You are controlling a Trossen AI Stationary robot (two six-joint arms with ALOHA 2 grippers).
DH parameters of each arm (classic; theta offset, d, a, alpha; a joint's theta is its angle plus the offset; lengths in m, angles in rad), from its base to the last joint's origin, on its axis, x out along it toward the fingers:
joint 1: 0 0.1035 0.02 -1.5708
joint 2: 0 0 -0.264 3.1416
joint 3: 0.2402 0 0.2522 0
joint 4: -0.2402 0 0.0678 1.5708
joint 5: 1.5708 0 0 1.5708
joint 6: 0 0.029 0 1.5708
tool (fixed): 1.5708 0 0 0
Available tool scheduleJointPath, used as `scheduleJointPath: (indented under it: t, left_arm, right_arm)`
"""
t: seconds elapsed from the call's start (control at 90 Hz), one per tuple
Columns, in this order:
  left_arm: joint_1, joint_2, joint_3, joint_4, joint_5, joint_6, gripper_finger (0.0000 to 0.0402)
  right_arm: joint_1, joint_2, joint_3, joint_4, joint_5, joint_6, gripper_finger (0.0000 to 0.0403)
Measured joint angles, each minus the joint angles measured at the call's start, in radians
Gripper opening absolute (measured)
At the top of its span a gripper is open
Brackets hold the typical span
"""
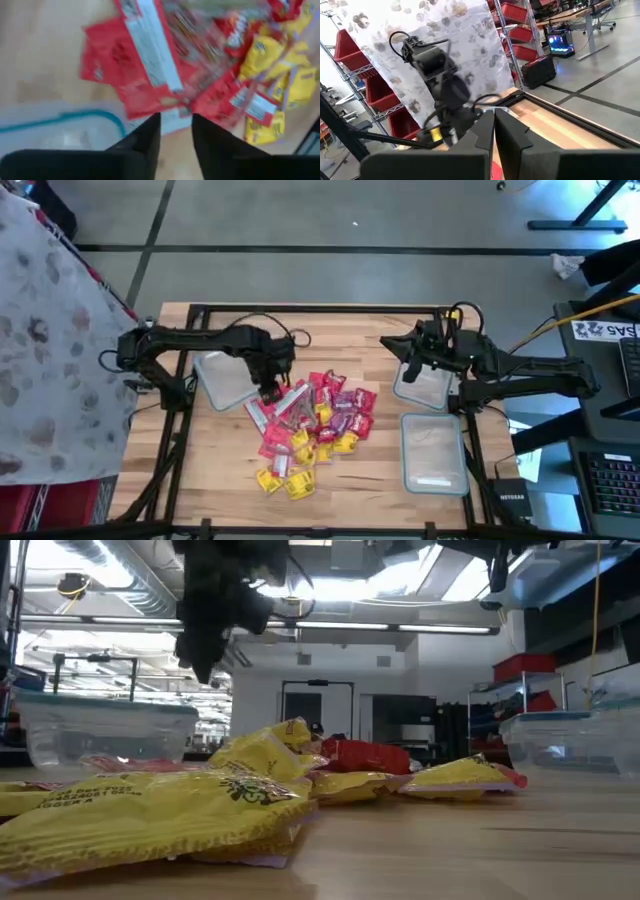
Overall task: Sort candy
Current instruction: Open the rectangular transparent bin
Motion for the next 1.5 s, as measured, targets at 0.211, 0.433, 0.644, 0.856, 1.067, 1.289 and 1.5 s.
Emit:
scheduleJointPath:
  t: [0.211, 0.433, 0.644, 0.856, 1.067, 1.289, 1.5]
  left_arm:
    - [-0.065, 0.000, 0.000, -0.002, -0.169, -0.111, 0.0213]
    - [-0.106, 0.010, -0.004, -0.052, -0.374, -0.174, 0.0245]
    - [-0.147, 0.014, -0.095, -0.082, -0.434, -0.230, 0.0246]
    - [-0.195, 0.011, -0.209, -0.026, -0.556, -0.247, 0.0243]
    - [-0.210, 0.011, -0.254, 0.017, -0.671, -0.246, 0.0178]
    - [-0.210, 0.010, -0.258, 0.048, -0.722, -0.246, 0.0034]
    - [-0.208, 0.016, -0.221, 0.049, -0.702, -0.248, 0.0014]
  right_arm:
    - [0.000, 0.000, 0.000, -0.012, 0.000, -0.008, 0.0001]
    - [0.000, 0.000, 0.000, -0.032, 0.048, -0.011, 0.0001]
    - [0.000, 0.000, 0.000, -0.032, 0.054, -0.010, 0.0001]
    - [0.000, 0.000, 0.000, -0.032, 0.055, -0.008, 0.0001]
    - [0.000, 0.000, 0.000, -0.032, 0.056, -0.008, 0.0001]
    - [0.000, 0.000, 0.000, -0.031, 0.056, -0.008, 0.0001]
    - [0.000, 0.000, 0.000, -0.030, 0.056, -0.008, 0.0001]
